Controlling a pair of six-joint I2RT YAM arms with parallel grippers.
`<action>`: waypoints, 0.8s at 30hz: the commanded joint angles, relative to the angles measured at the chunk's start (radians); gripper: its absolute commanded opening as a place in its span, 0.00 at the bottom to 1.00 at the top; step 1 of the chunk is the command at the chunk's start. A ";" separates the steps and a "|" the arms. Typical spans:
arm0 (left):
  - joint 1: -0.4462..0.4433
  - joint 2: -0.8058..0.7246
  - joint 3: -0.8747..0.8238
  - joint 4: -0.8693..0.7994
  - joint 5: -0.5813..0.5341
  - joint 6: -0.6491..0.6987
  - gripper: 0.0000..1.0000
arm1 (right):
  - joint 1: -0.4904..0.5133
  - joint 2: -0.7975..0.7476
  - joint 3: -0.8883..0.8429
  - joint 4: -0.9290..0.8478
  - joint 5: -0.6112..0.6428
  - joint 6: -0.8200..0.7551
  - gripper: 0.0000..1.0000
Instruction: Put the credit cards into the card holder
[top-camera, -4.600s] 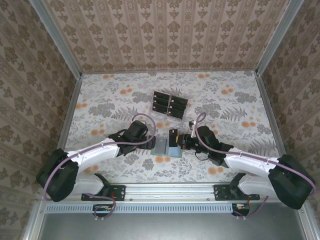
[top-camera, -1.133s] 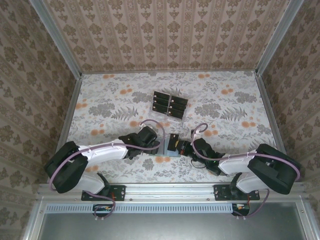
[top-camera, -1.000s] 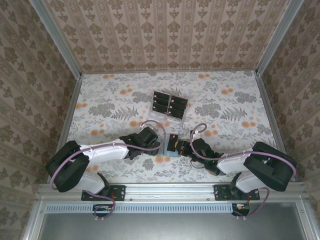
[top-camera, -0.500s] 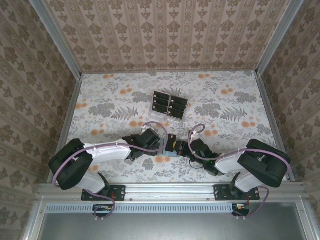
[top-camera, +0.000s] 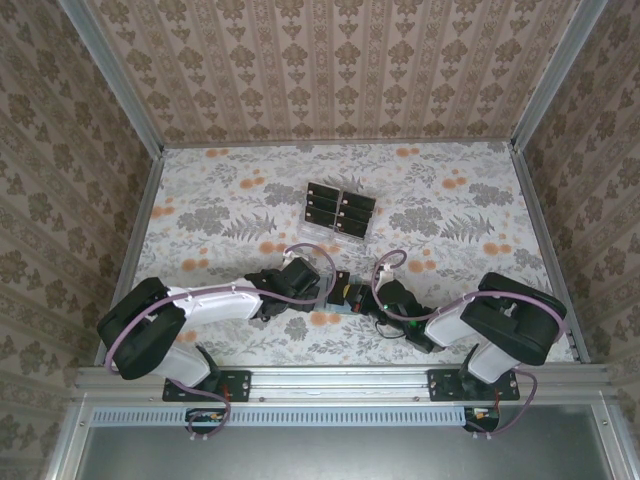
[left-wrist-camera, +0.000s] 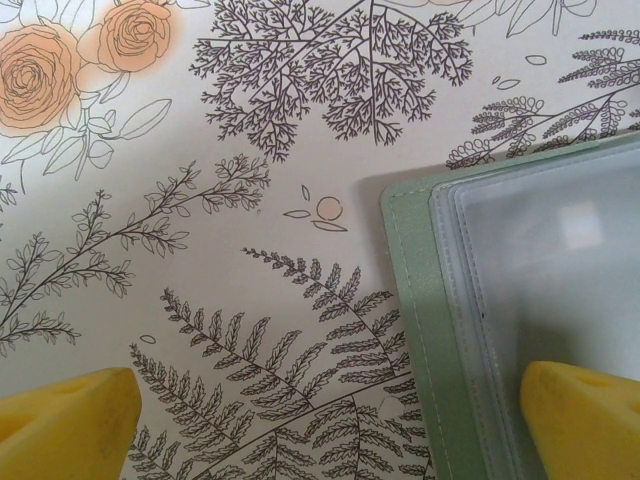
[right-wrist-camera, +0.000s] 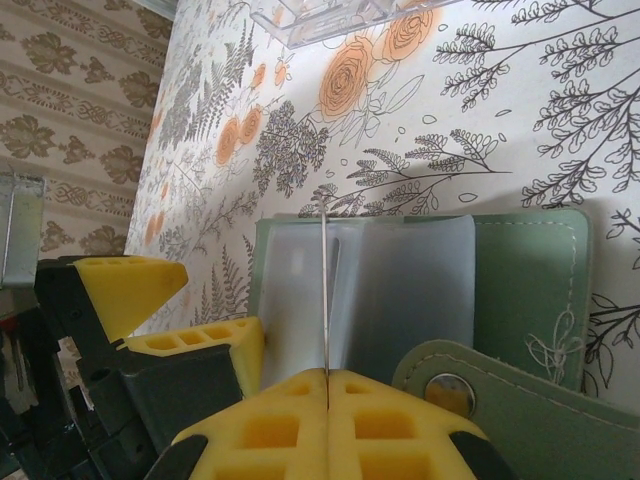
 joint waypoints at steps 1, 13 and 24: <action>-0.008 0.004 -0.024 -0.040 -0.021 -0.019 1.00 | 0.009 0.022 0.013 0.064 0.001 0.020 0.00; -0.007 0.002 -0.031 -0.037 -0.018 -0.022 1.00 | 0.010 -0.008 -0.004 0.053 0.019 0.021 0.00; -0.008 -0.001 -0.035 -0.036 -0.018 -0.024 1.00 | 0.011 0.030 0.008 0.073 0.008 0.026 0.00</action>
